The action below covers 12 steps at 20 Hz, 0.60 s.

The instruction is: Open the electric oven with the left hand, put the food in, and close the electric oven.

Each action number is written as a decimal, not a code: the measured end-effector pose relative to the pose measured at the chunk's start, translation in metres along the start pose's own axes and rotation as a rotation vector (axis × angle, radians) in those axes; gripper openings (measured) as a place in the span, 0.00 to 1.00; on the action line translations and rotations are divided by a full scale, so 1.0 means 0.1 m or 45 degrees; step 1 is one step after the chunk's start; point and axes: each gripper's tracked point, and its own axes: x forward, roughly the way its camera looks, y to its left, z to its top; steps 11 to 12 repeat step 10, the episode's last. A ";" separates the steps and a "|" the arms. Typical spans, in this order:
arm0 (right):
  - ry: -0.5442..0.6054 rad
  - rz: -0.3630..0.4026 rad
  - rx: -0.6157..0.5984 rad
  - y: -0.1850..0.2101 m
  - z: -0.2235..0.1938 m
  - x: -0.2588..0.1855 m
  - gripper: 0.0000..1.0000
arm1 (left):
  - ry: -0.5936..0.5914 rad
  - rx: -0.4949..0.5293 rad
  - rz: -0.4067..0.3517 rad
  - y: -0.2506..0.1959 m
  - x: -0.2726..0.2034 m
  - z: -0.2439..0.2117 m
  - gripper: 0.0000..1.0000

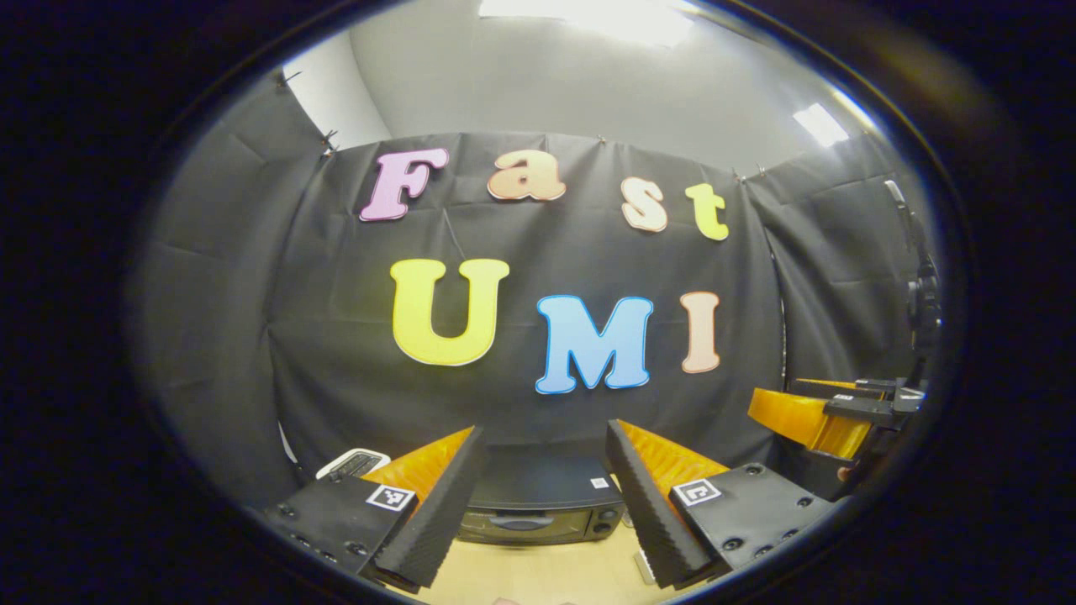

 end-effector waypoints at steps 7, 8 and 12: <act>-0.005 -0.044 -0.019 0.15 -0.01 -0.18 0.98 | 0.005 0.005 -0.019 0.16 -0.25 0.04 0.96; -0.009 -0.048 -0.022 0.18 0.01 -0.20 0.98 | 0.002 0.003 -0.019 0.21 -0.31 0.05 0.92; -0.012 -0.056 -0.033 0.22 0.01 -0.24 0.98 | 0.007 -0.006 -0.020 0.27 -0.35 0.03 0.92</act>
